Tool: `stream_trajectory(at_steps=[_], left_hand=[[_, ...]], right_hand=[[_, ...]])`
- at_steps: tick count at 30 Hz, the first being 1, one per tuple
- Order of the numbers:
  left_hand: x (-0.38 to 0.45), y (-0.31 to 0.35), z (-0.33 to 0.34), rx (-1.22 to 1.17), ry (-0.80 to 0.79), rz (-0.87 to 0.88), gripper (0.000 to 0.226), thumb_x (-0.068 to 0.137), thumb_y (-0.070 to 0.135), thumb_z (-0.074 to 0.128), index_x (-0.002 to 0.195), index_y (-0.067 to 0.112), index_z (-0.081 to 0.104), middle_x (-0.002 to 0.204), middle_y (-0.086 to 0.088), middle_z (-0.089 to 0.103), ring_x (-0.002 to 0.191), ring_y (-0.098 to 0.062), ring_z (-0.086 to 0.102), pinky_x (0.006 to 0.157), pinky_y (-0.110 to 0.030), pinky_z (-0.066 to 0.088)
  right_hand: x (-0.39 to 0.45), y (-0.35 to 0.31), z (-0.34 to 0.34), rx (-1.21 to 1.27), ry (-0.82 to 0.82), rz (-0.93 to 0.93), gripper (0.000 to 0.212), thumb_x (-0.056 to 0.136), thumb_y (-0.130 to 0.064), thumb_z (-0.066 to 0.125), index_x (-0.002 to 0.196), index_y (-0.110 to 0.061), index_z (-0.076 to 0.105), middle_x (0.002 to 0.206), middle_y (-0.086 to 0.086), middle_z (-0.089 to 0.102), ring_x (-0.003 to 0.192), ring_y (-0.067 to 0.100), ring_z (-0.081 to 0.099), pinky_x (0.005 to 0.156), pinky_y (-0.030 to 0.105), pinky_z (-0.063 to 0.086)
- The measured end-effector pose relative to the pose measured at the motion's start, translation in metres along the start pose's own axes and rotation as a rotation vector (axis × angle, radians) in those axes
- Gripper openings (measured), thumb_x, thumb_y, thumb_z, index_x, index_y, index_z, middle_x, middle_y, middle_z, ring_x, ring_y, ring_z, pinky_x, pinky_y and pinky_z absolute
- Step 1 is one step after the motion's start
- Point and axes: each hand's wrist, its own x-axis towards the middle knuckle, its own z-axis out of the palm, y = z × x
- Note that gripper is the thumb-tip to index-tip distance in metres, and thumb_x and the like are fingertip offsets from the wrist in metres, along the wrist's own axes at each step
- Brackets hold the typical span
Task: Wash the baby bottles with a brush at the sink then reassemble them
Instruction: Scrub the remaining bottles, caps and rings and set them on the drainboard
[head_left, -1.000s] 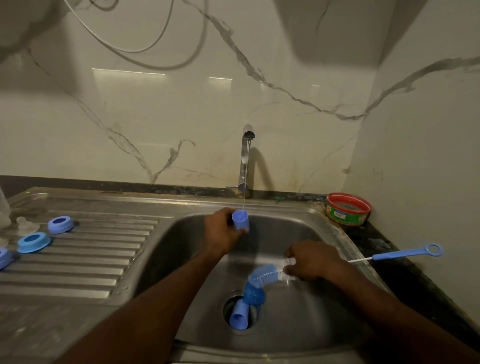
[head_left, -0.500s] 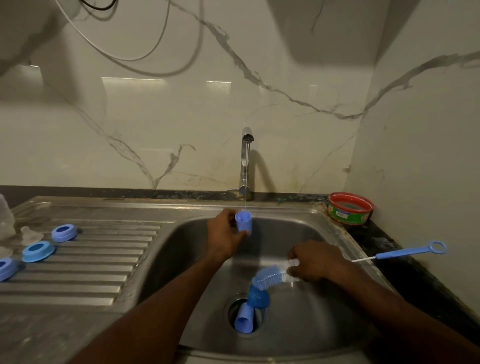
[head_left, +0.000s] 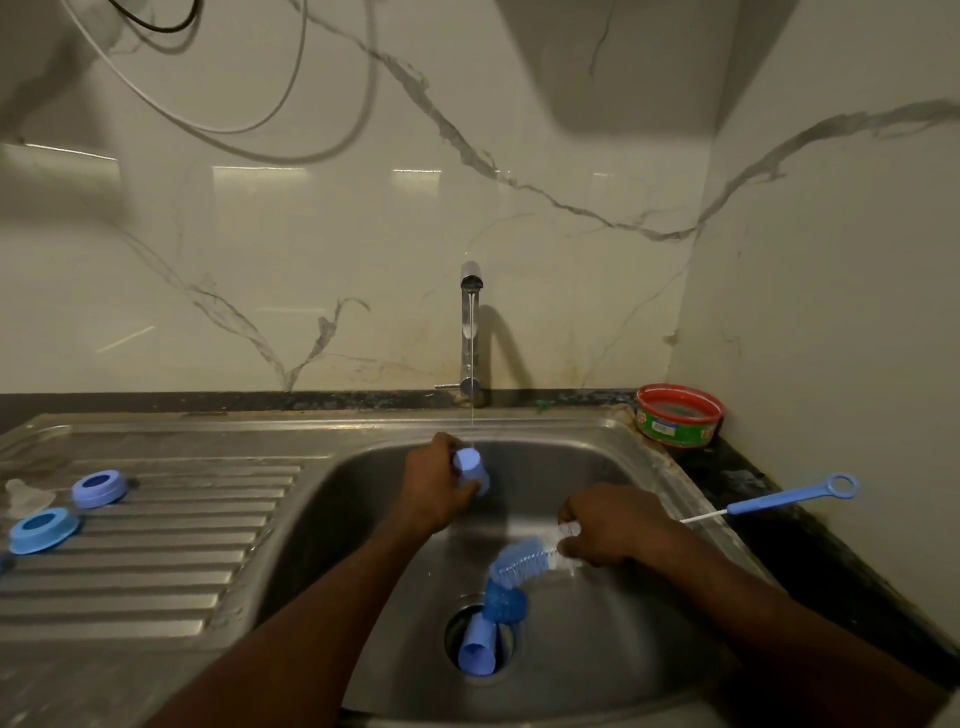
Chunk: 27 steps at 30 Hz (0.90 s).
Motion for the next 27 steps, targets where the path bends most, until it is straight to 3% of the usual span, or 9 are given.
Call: stream_trajectory(at_steps=[3,8,13,17,21,27], left_hand=[[0.003,0.008,0.000,-0.019,0.053,0.023,0.044,0.083,0.018,0.082,0.120,0.015,0.059,0.110,0.006,0.062,0.099,-0.005,0.060,0.074,-0.010,0.043],[-0.002,-0.005,0.007,0.166,-0.133,0.121,0.052,0.085,0.028,0.079,0.132,0.022,0.057,0.126,0.004,0.058,0.116,-0.011,0.057,0.099,-0.034,0.050],[-0.009,-0.003,-0.014,0.200,-0.125,0.078,0.046,0.083,0.030,0.080,0.124,0.025,0.058,0.117,0.004,0.062,0.106,-0.010,0.061,0.093,-0.033,0.054],[-0.028,0.011,-0.044,0.313,-0.101,0.001,0.044,0.079,0.040,0.081,0.116,0.027,0.061,0.110,0.003,0.066,0.099,-0.012,0.063,0.089,-0.038,0.055],[-0.049,0.023,-0.071,0.450,-0.178,-0.126,0.054,0.072,0.049,0.084,0.118,0.030,0.063,0.112,0.005,0.068,0.103,-0.015,0.064,0.088,-0.037,0.053],[-0.055,0.040,-0.097,0.150,0.426,0.055,0.046,0.080,0.051,0.077,0.119,0.033,0.060,0.112,0.013,0.065,0.102,-0.006,0.059,0.085,-0.031,0.050]], right_hand=[[-0.001,-0.001,0.001,0.002,-0.013,-0.006,0.042,0.095,-0.050,0.062,0.132,-0.030,0.060,0.127,-0.004,0.065,0.112,0.015,0.062,0.086,0.029,0.044],[-0.002,-0.002,-0.001,-0.015,0.019,-0.010,0.039,0.094,-0.050,0.061,0.127,-0.030,0.064,0.125,-0.004,0.065,0.112,0.017,0.062,0.086,0.030,0.045],[-0.006,-0.011,-0.001,0.057,0.148,0.029,0.037,0.095,-0.050,0.061,0.123,-0.026,0.063,0.124,-0.001,0.064,0.110,0.017,0.061,0.090,0.032,0.047],[-0.013,-0.017,-0.004,0.066,0.257,0.048,0.049,0.097,-0.055,0.056,0.132,-0.021,0.056,0.133,0.005,0.059,0.119,0.022,0.057,0.097,0.036,0.046],[-0.016,-0.023,-0.003,0.042,0.291,0.046,0.046,0.098,-0.057,0.052,0.128,-0.023,0.057,0.128,0.003,0.062,0.113,0.021,0.059,0.086,0.034,0.045],[-0.022,-0.028,-0.026,0.194,0.758,0.033,0.030,0.101,-0.049,0.050,0.115,-0.026,0.062,0.100,0.000,0.069,0.086,0.022,0.066,0.072,0.036,0.051]])
